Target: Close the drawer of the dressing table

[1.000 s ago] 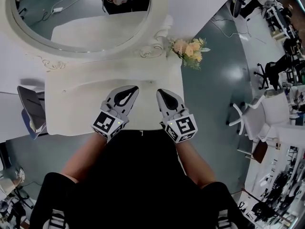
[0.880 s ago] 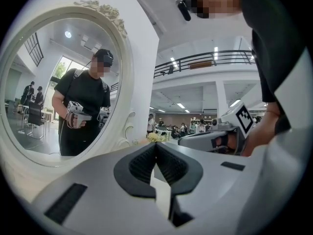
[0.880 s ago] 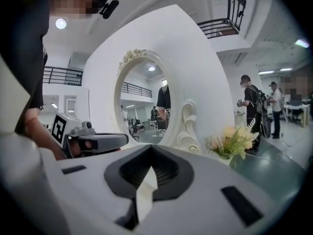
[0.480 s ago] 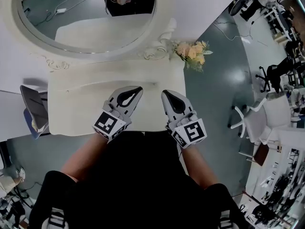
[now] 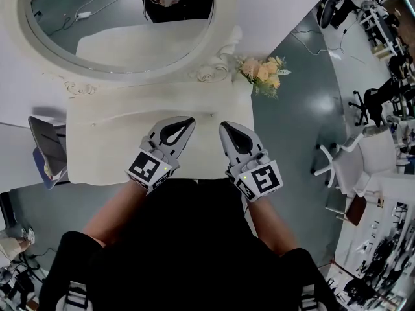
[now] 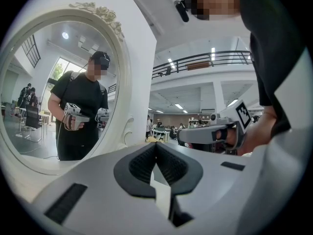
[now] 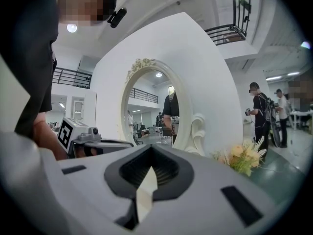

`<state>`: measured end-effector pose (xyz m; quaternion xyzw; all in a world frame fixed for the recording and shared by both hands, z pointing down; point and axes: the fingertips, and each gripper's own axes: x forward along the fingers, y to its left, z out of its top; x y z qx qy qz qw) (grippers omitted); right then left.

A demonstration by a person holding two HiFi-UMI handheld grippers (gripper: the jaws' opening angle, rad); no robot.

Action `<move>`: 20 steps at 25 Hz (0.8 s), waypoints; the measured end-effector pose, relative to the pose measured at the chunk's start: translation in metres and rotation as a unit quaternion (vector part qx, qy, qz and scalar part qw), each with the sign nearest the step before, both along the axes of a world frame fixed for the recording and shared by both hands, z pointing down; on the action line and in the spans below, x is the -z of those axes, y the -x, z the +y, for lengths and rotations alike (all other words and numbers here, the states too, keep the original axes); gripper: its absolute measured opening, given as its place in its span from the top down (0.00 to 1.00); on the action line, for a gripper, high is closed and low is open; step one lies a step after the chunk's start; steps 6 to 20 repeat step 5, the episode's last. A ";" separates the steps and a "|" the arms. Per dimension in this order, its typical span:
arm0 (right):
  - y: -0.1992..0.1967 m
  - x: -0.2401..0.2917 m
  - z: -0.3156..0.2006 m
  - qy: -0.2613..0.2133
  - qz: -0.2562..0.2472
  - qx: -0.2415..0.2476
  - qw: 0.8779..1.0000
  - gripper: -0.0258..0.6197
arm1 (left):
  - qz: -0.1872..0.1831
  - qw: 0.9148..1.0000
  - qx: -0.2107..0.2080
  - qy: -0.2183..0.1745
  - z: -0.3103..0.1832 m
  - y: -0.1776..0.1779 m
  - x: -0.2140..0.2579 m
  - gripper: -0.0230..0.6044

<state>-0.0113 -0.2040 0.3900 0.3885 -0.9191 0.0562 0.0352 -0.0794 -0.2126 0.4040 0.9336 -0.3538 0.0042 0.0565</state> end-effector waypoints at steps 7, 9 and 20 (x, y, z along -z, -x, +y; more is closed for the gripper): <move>0.000 -0.001 -0.001 0.004 -0.006 -0.002 1.000 0.96 | 0.001 1.000 -0.001 -0.004 0.000 0.001 0.002 0.97; 0.000 -0.001 -0.001 0.004 -0.006 -0.002 1.000 0.96 | 0.001 1.000 -0.001 -0.004 0.000 0.001 0.002 0.97; 0.000 -0.001 -0.001 0.004 -0.006 -0.002 1.000 0.96 | 0.001 1.000 -0.001 -0.004 0.000 0.001 0.002 0.97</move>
